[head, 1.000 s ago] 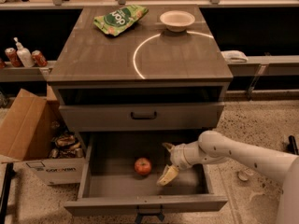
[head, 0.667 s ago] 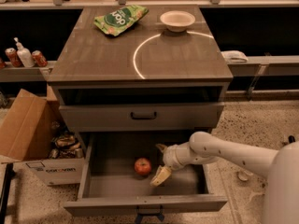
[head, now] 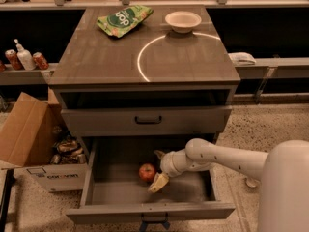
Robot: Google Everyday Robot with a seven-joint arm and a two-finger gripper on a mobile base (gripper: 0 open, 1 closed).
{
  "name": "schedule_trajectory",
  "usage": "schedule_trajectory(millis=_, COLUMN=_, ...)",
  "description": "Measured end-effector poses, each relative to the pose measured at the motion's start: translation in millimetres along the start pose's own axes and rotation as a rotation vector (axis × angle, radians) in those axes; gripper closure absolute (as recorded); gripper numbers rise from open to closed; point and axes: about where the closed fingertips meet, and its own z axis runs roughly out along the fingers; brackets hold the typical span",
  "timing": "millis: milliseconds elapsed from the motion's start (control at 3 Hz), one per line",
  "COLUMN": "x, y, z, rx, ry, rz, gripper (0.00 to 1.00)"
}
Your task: Pick apple from middle drawer and place on counter
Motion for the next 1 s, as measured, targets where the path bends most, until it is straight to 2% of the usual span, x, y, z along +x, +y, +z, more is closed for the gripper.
schedule_trajectory(millis=333, x=-0.3, y=-1.1, z=12.5, rx=0.003, ry=-0.006, rz=-0.003, gripper=0.00)
schedule_trajectory(millis=1000, x=-0.4, y=3.8, z=18.1, rx=0.007, ry=-0.019, rz=-0.019, gripper=0.50)
